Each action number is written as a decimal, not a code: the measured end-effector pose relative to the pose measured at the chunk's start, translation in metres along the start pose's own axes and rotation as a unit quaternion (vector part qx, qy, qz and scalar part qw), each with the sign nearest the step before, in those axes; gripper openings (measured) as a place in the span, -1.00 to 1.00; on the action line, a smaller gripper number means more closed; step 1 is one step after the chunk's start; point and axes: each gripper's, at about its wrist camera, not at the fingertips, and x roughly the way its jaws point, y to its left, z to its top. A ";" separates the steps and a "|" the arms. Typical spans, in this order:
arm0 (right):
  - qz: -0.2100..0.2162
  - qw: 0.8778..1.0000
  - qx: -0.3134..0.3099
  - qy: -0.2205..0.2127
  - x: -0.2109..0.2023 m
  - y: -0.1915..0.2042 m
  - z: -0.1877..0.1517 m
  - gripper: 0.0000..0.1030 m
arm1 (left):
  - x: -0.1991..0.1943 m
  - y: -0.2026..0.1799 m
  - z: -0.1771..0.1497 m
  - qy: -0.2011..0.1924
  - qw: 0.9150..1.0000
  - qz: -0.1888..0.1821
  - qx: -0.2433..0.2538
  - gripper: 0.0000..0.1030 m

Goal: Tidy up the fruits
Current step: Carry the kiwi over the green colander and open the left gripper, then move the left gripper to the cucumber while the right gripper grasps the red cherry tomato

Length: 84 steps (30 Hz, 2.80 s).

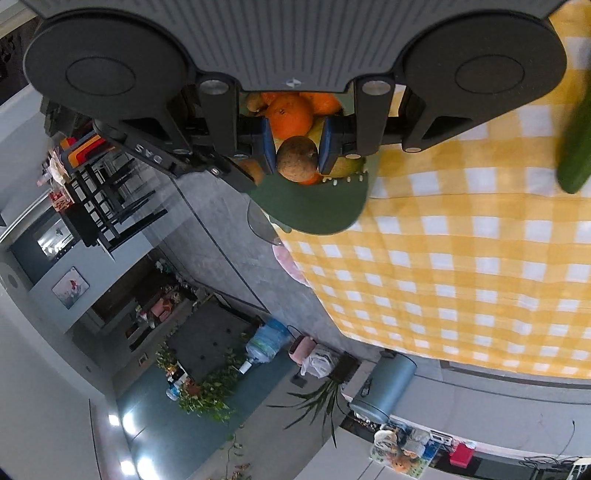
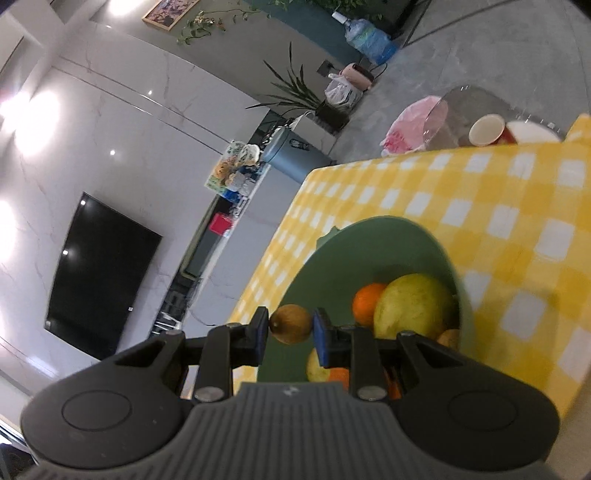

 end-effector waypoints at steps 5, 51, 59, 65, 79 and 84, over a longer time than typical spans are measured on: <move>0.000 1.000 0.004 0.018 0.030 0.000 0.004 0.00 | 0.010 -0.004 -0.003 0.008 1.000 -0.001 0.004 -0.47; -0.033 0.996 -0.086 -0.017 -0.004 0.022 0.000 0.18 | -0.039 -0.010 -0.013 0.010 0.998 0.054 0.017 0.48; -0.027 0.992 -0.125 0.004 0.001 0.042 -0.008 0.27 | -0.061 0.001 -0.015 0.005 0.996 0.089 0.008 0.48; 0.001 0.981 -0.179 0.068 0.020 0.065 -0.028 0.31 | -0.075 0.017 -0.014 0.000 0.993 0.114 -0.016 0.48; 0.014 0.936 -0.306 0.175 0.036 0.107 -0.086 0.31 | -0.116 0.058 -0.031 0.007 0.978 0.197 -0.070 0.48; -0.004 0.912 -0.354 0.209 0.040 0.116 -0.113 0.31 | -0.131 0.076 -0.035 0.009 0.971 0.217 -0.097 0.48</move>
